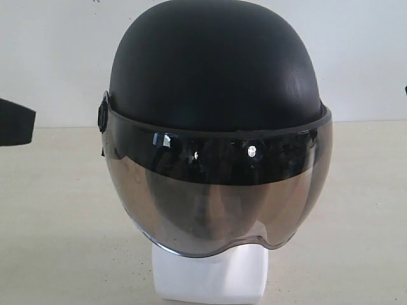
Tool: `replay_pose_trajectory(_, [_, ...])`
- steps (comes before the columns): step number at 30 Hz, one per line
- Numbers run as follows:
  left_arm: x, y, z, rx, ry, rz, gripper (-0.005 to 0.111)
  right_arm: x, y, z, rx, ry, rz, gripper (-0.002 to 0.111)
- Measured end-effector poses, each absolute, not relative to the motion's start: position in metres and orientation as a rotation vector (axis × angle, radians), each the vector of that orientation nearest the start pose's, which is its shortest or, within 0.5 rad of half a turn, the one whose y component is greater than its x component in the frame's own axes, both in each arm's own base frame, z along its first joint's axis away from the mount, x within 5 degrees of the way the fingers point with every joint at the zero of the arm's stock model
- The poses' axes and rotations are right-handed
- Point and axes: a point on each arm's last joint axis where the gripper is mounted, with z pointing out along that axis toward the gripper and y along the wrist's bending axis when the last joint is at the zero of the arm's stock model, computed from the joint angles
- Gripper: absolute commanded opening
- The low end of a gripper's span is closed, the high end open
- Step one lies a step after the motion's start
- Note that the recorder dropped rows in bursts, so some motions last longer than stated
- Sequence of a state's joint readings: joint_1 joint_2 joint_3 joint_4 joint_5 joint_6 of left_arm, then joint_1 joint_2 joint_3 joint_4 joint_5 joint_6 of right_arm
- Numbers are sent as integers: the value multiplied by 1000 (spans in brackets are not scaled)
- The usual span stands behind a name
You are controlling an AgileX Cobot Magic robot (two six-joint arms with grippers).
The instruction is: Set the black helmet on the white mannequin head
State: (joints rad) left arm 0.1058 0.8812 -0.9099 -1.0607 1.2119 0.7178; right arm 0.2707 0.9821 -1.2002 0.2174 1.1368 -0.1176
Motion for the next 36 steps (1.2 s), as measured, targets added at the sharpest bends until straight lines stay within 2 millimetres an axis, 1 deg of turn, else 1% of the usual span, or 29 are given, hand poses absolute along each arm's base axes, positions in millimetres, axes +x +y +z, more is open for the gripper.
replay_pose_trajectory(1, [134, -61, 379, 500, 2071, -957, 4, 157, 62, 410, -447, 2363, 351, 0])
replay_pose_trajectory(5, [121, -62, 384, 518, 2030, -938, 4, 157, 62, 410, -448, 2367, 350, 0])
replay_pose_trajectory(18, [121, -62, 385, 525, 2019, -933, 4, 157, 62, 410, -446, 2367, 349, 0])
replay_pose_trajectory(24, [121, -62, 385, 627, 1972, -867, 4, 157, 62, 410, -446, 2367, 349, 0])
replay_pose_trajectory(27, [120, -61, 382, 698, 1963, -794, 4, 157, 62, 410, -447, 2369, 349, 0])
replay_pose_trajectory(29, [119, -58, 379, 728, 1985, -711, 4, 157, 62, 410, -447, 2369, 349, 0])
replay_pose_trajectory(31, [115, -53, 376, 721, 2030, -628, 4, 157, 62, 410, -447, 2369, 349, 0])
replay_pose_trajectory(34, [104, -44, 371, 642, 2142, -480, 4, 157, 62, 410, -447, 2369, 349, 0])
replay_pose_trajectory(36, [91, -36, 370, 515, 2208, -386, 4, 157, 62, 410, -447, 2369, 349, 0])
